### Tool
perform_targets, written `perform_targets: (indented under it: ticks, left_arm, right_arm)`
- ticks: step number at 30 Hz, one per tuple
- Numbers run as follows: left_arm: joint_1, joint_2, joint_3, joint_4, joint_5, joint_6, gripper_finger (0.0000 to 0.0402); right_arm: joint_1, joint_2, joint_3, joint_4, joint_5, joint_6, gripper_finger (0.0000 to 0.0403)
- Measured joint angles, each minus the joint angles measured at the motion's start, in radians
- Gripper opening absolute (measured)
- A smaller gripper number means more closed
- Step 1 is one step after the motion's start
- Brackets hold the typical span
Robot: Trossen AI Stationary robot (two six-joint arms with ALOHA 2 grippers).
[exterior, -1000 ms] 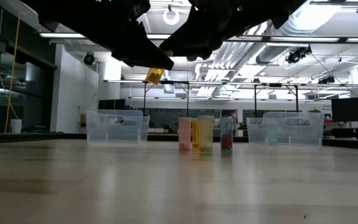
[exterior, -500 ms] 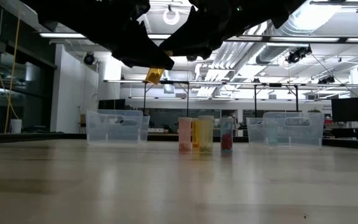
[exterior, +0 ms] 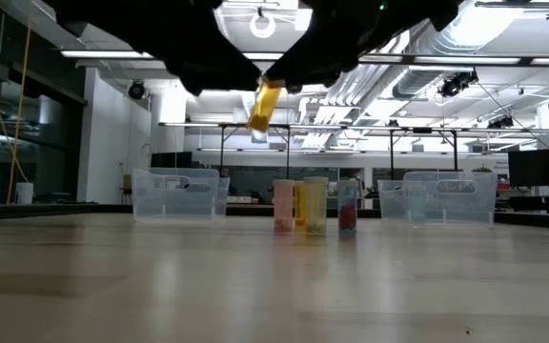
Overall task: Pick and place medicine bottles into bin by pill shape (circle, oval)
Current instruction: Put the small orange tablet bottle into the right transparent bin
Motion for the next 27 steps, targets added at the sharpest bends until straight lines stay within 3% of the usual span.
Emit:
perform_targets:
  ticks: [3, 7, 13, 21, 27]
  left_arm:
    - [-0.015, -0.041, 0.000, -0.022, 0.043, -0.011, 0.0195]
    - [-0.039, -0.118, 0.000, -0.096, 0.017, -0.015, 0.0195]
    - [-0.073, -0.243, -0.049, -0.116, -0.037, -0.010, 0.0195]
    - [-0.063, -0.398, -0.218, 0.081, -0.037, -0.007, 0.0195]
    - [-0.061, -0.440, -0.242, 0.109, -0.034, -0.016, 0.0195]
  right_arm:
    - [0.002, -0.032, 0.001, -0.067, 0.000, 0.025, 0.0103]
    - [0.024, -0.068, 0.000, -0.208, 0.045, 0.036, 0.0103]
    - [0.089, -0.150, 0.000, -0.408, 0.285, 0.129, 0.0103]
    - [0.158, -0.223, 0.000, -0.687, 0.658, 0.371, 0.0103]
    - [0.096, -0.227, -0.027, -0.839, 0.771, 0.545, 0.0103]
